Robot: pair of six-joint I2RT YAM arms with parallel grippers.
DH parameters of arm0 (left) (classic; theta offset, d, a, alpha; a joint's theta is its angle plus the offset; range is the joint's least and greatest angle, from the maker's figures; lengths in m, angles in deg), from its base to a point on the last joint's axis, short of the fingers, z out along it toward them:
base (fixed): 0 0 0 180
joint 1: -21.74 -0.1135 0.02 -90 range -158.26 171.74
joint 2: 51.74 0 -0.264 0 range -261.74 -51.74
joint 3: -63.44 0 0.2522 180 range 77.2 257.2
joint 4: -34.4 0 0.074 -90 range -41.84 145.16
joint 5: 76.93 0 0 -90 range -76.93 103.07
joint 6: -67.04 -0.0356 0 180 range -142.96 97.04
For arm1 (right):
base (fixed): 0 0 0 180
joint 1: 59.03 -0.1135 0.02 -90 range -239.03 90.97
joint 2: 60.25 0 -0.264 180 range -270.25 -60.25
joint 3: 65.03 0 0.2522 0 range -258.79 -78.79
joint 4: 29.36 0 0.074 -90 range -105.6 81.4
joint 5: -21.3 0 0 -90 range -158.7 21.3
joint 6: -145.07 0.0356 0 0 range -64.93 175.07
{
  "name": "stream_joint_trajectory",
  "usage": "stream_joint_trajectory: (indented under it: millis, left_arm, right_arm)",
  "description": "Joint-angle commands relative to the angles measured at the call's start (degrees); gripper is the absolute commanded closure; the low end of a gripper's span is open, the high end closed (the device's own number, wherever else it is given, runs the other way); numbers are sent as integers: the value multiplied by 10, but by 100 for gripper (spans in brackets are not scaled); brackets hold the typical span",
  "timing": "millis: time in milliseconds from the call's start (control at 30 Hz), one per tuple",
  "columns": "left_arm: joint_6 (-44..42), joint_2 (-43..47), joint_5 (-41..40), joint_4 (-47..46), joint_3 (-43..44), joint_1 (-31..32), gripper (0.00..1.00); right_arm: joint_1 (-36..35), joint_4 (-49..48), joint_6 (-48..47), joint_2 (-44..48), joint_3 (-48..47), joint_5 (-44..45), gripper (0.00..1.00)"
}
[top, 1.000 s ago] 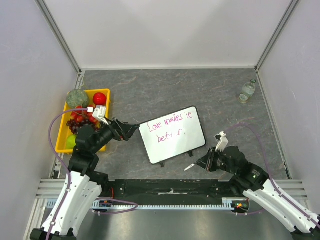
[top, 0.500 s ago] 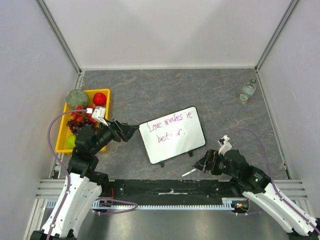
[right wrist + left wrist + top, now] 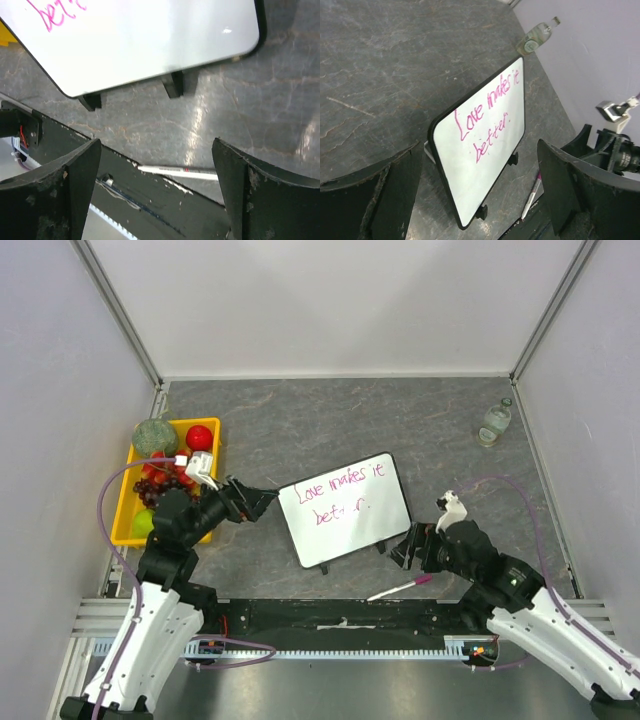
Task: Write a sentence on the whiteboard
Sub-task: Reset both arms
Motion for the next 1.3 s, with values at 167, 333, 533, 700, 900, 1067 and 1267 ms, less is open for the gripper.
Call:
stream_joint_trajectory:
  millis: [167, 333, 533, 700, 900, 1067, 1267]
  left_arm:
    - [-8, -60, -74, 74, 34, -1, 2]
    - [-11, -80, -125, 83, 29, -1, 2]
    - [-21, -93, -216, 86, 18, -1, 3]
    - [-37, -96, -250, 50, 9, -1, 3]
    - [-62, -118, -250, 14, 9, -1, 2]
    - [-95, -129, -206, -29, -3, -1, 1]
    - [-119, -103, -189, -64, -29, -1, 0]
  right_arm:
    - [2, -135, -146, -151, -97, 170, 2]
    - [2, -241, -240, -151, -114, 308, 2]
    - [2, -369, -343, -144, -72, 406, 2]
    - [15, -382, -369, -194, -55, 451, 2]
    - [117, -427, -369, -259, -42, 358, 2]
    - [310, -461, -354, -282, -22, 155, 2]
    - [468, -564, -347, -320, 22, 25, 2]
